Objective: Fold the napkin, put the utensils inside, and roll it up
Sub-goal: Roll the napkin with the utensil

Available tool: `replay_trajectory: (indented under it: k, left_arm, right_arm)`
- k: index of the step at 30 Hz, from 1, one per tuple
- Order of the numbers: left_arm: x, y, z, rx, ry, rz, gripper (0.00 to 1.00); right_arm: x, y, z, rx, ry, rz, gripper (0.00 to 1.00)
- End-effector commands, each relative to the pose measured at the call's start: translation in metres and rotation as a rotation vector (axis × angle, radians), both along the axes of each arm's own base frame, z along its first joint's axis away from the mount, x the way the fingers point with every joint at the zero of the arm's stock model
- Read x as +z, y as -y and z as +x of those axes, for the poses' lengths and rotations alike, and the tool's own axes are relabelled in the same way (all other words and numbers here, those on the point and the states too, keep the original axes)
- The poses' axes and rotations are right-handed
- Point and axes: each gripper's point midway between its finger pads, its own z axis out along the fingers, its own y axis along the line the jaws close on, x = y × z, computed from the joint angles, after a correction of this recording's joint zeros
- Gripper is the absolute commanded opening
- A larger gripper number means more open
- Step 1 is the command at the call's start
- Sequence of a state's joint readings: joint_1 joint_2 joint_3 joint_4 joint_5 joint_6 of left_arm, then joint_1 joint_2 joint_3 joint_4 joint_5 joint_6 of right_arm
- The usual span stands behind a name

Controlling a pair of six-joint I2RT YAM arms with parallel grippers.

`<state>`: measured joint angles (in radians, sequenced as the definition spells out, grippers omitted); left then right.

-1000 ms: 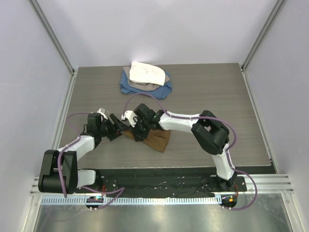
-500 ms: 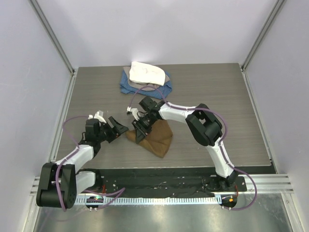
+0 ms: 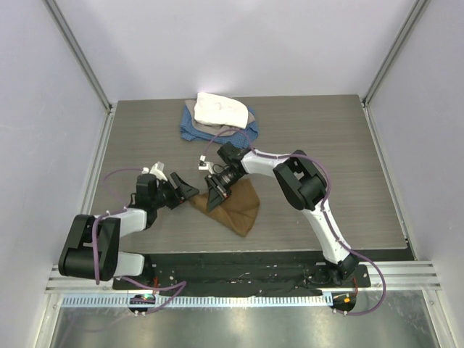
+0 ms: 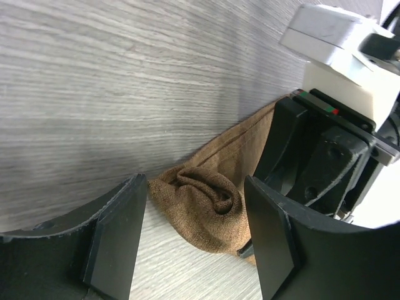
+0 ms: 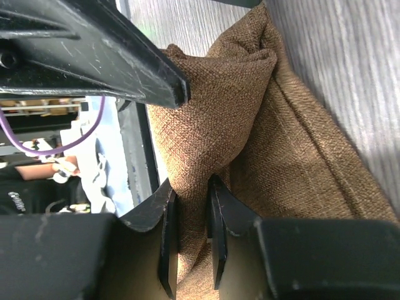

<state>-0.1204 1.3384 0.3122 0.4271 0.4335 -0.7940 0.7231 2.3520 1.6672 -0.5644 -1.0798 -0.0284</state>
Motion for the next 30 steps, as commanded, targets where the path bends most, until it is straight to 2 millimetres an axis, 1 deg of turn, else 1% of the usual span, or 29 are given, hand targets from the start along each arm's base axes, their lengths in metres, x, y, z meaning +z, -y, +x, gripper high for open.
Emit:
replay_trajectory:
  k: [1,3,6,7,9,10,12,13,15,16,18,19,20,21,22,23,24,25,26,27,28,29,30]
  left_arm:
    - [0.012,0.008,0.016,-0.039,0.089,0.004,0.65]
    - [0.01,0.012,0.014,-0.054,0.083,0.0,0.62]
    - [0.006,0.013,0.011,-0.054,0.07,0.005,0.53]
    - [0.004,0.013,0.011,-0.054,0.066,0.009,0.49]
    - [0.002,0.013,0.011,-0.053,0.065,0.011,0.44]
    - [0.001,0.014,0.011,-0.057,0.063,0.011,0.39]
    - [-0.001,0.018,0.012,-0.069,0.056,0.009,0.33]
    - [-0.002,0.019,0.011,-0.075,0.053,0.008,0.26]
    - [-0.004,0.024,0.011,-0.092,0.036,0.003,0.17]
    - [-0.006,0.024,0.011,-0.095,0.027,0.003,0.08]
    - [-0.009,0.022,0.012,-0.091,0.009,0.019,0.01]
    - [-0.016,0.02,0.008,-0.088,-0.027,0.033,0.0]
    - [-0.016,0.019,0.009,-0.083,-0.036,0.044,0.0]
    - [-0.017,0.017,0.008,-0.079,-0.047,0.055,0.0]
    - [-0.023,0.015,0.004,-0.074,-0.084,0.071,0.0]
    - [-0.022,0.014,0.005,-0.074,-0.091,0.074,0.0]
    - [-0.023,0.014,0.004,-0.073,-0.1,0.078,0.0]
    - [-0.025,0.013,0.001,-0.072,-0.126,0.083,0.0]
    - [-0.024,0.013,0.003,-0.072,-0.13,0.086,0.0]
    - [-0.024,0.013,0.002,-0.071,-0.138,0.088,0.0]
    - [-0.024,0.013,0.002,-0.07,-0.145,0.089,0.0]
    - [-0.025,0.012,0.002,-0.069,-0.162,0.092,0.0]
    - [-0.026,0.012,0.001,-0.068,-0.171,0.097,0.0]
  right_arm:
    - [-0.032,0.012,-0.003,-0.019,-0.045,-0.112,0.23]
    - [-0.036,0.013,-0.002,-0.023,-0.05,-0.118,0.23]
    - [-0.039,0.015,0.001,-0.032,-0.053,-0.122,0.23]
    - [-0.039,0.016,0.003,-0.035,-0.053,-0.122,0.23]
    - [-0.039,0.016,0.004,-0.039,-0.048,-0.125,0.23]
    - [-0.041,0.016,0.003,-0.039,-0.052,-0.132,0.23]
    - [-0.039,0.015,0.007,-0.049,-0.032,-0.141,0.24]
    - [-0.038,0.015,0.008,-0.053,-0.024,-0.145,0.26]
    - [-0.036,0.017,0.013,-0.071,0.005,-0.168,0.31]
    - [-0.029,0.016,0.018,-0.08,0.035,-0.166,0.33]
    - [-0.026,0.018,0.024,-0.098,0.088,-0.192,0.42]
    - [-0.013,0.017,0.028,-0.109,0.129,-0.18,0.46]
    - [-0.008,0.018,0.031,-0.124,0.147,-0.188,0.5]
    - [-0.003,0.02,0.032,-0.141,0.158,-0.199,0.57]
    - [0.01,0.02,0.038,-0.164,0.21,-0.188,0.6]
    - [0.018,0.02,0.041,-0.176,0.241,-0.182,0.63]
    - [0.02,0.024,0.039,-0.191,0.248,-0.193,0.69]
    - [0.023,0.025,0.047,-0.219,0.302,-0.2,0.72]
    - [0.042,0.026,0.051,-0.245,0.357,-0.178,0.73]
    - [0.04,0.029,0.052,-0.262,0.39,-0.181,0.77]
    - [0.044,0.032,0.055,-0.287,0.439,-0.189,0.78]
    - [0.062,0.034,0.056,-0.307,0.488,-0.16,0.79]
    - [0.061,0.04,0.055,-0.33,0.523,-0.162,0.8]
